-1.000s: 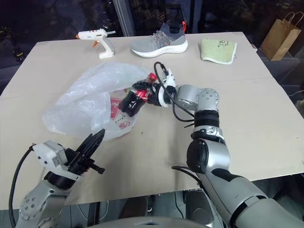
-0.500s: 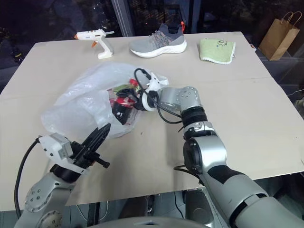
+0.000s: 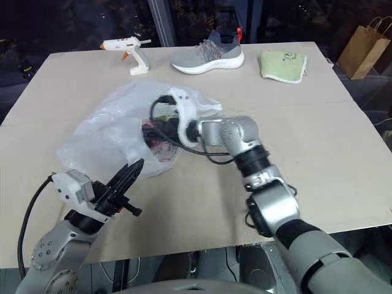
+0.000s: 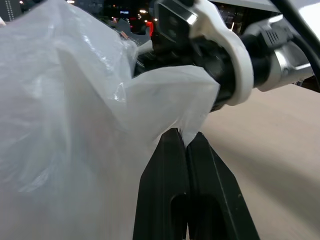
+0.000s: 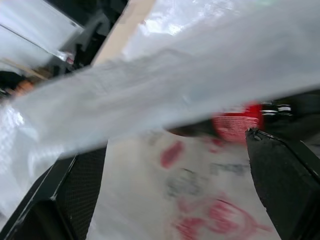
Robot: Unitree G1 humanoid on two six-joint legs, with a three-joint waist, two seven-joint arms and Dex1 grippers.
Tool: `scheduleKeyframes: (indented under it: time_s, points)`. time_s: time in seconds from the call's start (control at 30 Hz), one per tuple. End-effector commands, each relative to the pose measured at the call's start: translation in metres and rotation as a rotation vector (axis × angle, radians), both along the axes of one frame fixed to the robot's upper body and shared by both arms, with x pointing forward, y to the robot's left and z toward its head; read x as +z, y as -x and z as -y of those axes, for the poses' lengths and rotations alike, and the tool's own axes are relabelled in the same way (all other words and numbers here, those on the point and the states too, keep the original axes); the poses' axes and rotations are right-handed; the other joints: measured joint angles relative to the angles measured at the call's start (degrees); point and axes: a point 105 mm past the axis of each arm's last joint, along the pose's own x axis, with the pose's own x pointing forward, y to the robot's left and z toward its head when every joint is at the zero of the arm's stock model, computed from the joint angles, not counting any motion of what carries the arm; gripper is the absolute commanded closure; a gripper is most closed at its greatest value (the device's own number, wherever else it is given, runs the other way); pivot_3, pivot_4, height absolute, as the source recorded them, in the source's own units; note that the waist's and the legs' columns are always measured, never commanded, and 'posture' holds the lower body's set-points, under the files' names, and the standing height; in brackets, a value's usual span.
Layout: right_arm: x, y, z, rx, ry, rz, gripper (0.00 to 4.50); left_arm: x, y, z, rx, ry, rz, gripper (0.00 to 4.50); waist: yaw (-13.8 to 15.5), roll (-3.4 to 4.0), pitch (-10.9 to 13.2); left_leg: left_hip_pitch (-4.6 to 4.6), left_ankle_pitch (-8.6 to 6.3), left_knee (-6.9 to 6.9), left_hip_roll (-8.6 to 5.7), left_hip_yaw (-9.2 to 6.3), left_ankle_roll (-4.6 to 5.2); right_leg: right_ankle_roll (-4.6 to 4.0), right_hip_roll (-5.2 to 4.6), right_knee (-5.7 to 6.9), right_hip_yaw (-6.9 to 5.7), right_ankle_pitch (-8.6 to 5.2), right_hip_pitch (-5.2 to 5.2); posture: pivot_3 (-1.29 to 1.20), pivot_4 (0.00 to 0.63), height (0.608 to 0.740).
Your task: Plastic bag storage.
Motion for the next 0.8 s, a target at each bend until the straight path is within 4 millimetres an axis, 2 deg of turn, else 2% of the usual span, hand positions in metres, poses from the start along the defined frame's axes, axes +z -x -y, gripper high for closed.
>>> scheduleKeyframes:
  time_s: [0.03,0.1,0.17,0.27,0.33,0.37,0.5,0.57,0.63,0.73,0.77,0.8]
  points:
    - [0.036,0.006,0.025,0.09,0.001,0.318,0.09,0.006,0.004,-0.002,-0.001,-0.002,0.031,4.5,0.0,0.0,0.0,0.0,0.0,0.0,-0.01,0.01,0.0,0.0,-0.02,-0.01,0.01,0.0,0.0,0.0,0.15,0.74]
    - [0.039,0.003,0.044,0.095,0.065,0.469,0.09,0.006,0.005,-0.001,-0.004,-0.003,0.031,4.5,0.0,0.0,0.0,0.03,0.0,-0.04,0.02,0.01,0.0,0.0,0.01,-0.01,0.01,-0.01,0.0,0.0,0.15,0.74]
    - [0.043,0.0,0.054,0.095,0.095,0.585,0.09,0.006,0.005,-0.002,-0.004,-0.004,0.031,4.5,-0.3,0.0,0.0,0.07,0.0,-0.06,0.05,0.03,0.0,-0.01,0.05,0.0,0.02,-0.02,0.0,0.0,0.15,0.74]
    - [0.053,-0.003,0.061,0.084,0.067,0.698,0.09,0.006,0.005,-0.002,-0.006,-0.005,0.03,4.5,-0.9,0.01,0.0,0.12,0.0,-0.07,0.09,0.09,0.0,-0.01,0.09,0.08,0.09,-0.01,-0.02,0.0,0.15,0.74]
    - [0.048,-0.009,0.059,0.074,0.134,0.814,0.09,0.009,0.003,0.001,-0.011,-0.004,0.032,4.5,-0.8,0.01,0.0,0.19,0.0,-0.07,0.1,0.15,0.0,-0.01,0.1,0.12,0.16,-0.01,-0.02,0.0,0.15,0.74]
    - [0.039,-0.016,0.057,0.055,0.182,0.838,0.09,0.01,0.001,0.003,-0.014,-0.003,0.034,4.5,-0.7,0.0,0.0,0.19,0.0,-0.07,0.1,0.13,0.0,-0.01,0.1,0.13,0.15,-0.01,-0.02,0.0,0.15,0.74]
    - [0.007,-0.047,0.053,-0.055,0.31,0.836,0.09,0.014,-0.002,0.007,-0.02,-0.006,0.038,4.5,-0.6,-0.04,0.0,0.23,0.0,-0.01,0.07,0.12,-0.01,0.0,0.08,0.13,0.15,0.0,0.06,0.0,0.15,0.74]
    - [-0.002,-0.055,0.054,-0.075,0.344,0.823,0.09,0.015,-0.001,0.007,-0.021,-0.007,0.037,4.5,-0.3,-0.03,0.0,0.21,0.01,0.0,0.05,0.12,-0.02,-0.01,0.06,0.14,0.16,0.01,0.06,0.0,0.15,0.74]
    - [-0.009,-0.063,0.058,-0.1,0.371,0.813,0.09,0.015,0.001,0.006,-0.022,-0.013,0.036,4.5,-0.2,-0.02,0.0,0.16,0.01,-0.01,0.02,0.11,-0.02,-0.02,0.03,0.1,0.14,0.01,0.04,0.0,0.15,0.74]
    - [-0.008,-0.072,0.062,-0.149,0.365,0.804,0.09,0.015,0.001,0.004,-0.017,-0.019,0.033,4.5,-0.2,-0.02,0.0,0.13,0.01,-0.05,0.03,0.11,-0.02,-0.03,0.02,0.07,0.15,0.0,0.0,0.0,0.15,0.74]
    - [-0.008,-0.073,0.063,-0.154,0.37,0.809,0.58,0.014,0.002,0.003,-0.015,-0.019,0.032,4.5,-0.3,-0.02,0.0,0.14,0.01,-0.06,0.03,0.12,-0.02,-0.03,0.02,0.07,0.15,0.0,0.0,0.0,0.15,0.74]
    - [-0.009,-0.074,0.065,-0.155,0.375,0.811,0.84,0.013,0.002,0.003,-0.012,-0.018,0.031,4.5,-0.3,-0.02,0.0,0.15,0.01,-0.06,0.03,0.12,-0.02,-0.03,0.03,0.09,0.15,0.0,0.0,0.0,0.15,0.74]
